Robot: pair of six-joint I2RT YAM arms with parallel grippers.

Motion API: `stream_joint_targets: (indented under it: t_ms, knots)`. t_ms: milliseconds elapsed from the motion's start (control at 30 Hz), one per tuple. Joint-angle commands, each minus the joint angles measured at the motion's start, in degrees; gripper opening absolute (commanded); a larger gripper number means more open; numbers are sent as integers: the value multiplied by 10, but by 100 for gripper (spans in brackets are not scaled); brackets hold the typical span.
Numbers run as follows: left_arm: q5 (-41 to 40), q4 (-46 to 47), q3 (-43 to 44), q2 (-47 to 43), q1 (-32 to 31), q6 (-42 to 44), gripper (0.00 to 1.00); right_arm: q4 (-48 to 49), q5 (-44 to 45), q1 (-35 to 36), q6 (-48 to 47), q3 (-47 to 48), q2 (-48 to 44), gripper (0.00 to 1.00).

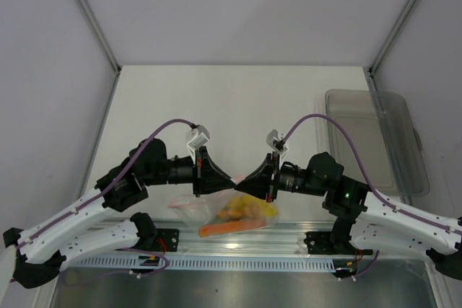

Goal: Place the food in the zip-top bag and seal the zipper
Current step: Zip the zipper food storage bag at the center of the board.

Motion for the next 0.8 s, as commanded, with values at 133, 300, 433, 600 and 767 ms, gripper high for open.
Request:
stream_joint_targets:
  t_ms: [133,300,433,600,767]
  knots:
    - [4,-48,17,4,3,16,1,108,39,-11,39,-4,-5,0]
    - [-2,-59,14,-6,3,20,1,107,40,-21,42,-9,-23,0]
    - [-4,-67,13,-11,4,20,0,86,53,-23,37,-5,-33,0]
    - [-17,-87,18,-18,4,24,1,55,67,-25,28,-4,-56,0]
    - [-33,-119,38,-23,5,33,1,3,22,-28,-1,27,-55,0]
